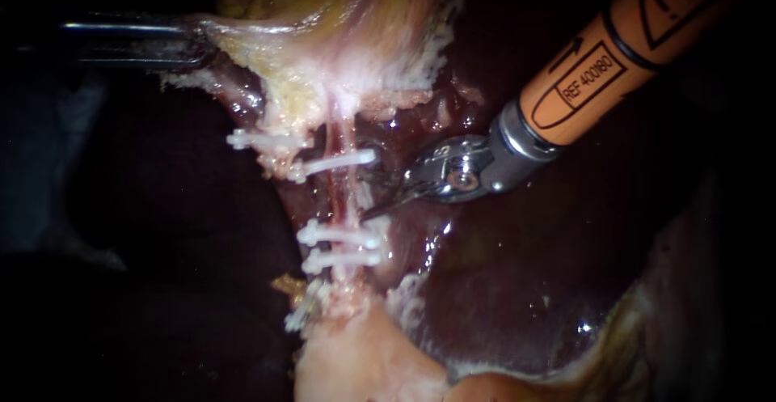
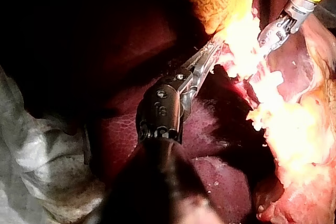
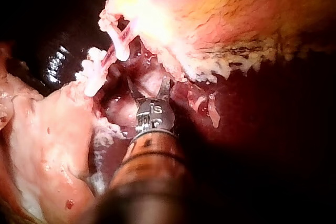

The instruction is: Go to the cutting position right tube

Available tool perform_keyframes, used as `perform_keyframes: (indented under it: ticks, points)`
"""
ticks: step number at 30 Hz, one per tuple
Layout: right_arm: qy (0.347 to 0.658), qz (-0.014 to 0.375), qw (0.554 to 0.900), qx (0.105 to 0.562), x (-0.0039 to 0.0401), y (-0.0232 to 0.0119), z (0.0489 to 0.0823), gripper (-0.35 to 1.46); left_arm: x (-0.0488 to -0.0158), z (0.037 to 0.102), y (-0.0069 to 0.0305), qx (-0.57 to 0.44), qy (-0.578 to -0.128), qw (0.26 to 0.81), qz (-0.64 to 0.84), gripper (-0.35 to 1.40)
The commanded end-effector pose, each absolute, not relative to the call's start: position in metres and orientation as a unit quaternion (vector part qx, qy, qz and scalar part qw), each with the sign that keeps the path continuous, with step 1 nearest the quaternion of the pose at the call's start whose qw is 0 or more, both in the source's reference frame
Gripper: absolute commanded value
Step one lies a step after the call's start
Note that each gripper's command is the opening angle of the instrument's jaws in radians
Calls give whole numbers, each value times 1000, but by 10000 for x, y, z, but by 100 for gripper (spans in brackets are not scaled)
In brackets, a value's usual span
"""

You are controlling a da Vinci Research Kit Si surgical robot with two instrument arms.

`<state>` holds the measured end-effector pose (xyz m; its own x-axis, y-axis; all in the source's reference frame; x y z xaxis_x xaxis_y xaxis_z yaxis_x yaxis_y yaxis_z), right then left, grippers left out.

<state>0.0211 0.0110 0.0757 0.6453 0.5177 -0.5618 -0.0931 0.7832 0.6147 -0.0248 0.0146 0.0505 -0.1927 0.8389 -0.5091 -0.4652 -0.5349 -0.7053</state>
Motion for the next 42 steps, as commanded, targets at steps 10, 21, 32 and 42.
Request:
perform_keyframes:
  ticks: [10, 21, 32, 42]
  points:
    - [432, 181, 824, 317, 186, 123, 716, 140, -248, 505, 146, -461, -203, 437, 745, -35]
    - [449, 160, 789, 388, 190, 107, 693, 136, -248, 505, 146, -461, -203, 437, 745, -35]
    - [468, 157, 764, 416, 218, 101, 688, 131, -248, 505, 146, -461, -202, 437, 745, -35]
    - [492, 170, 742, 422, 254, 100, 688, 130, -248, 505, 146, -461, -202, 437, 745, -35]
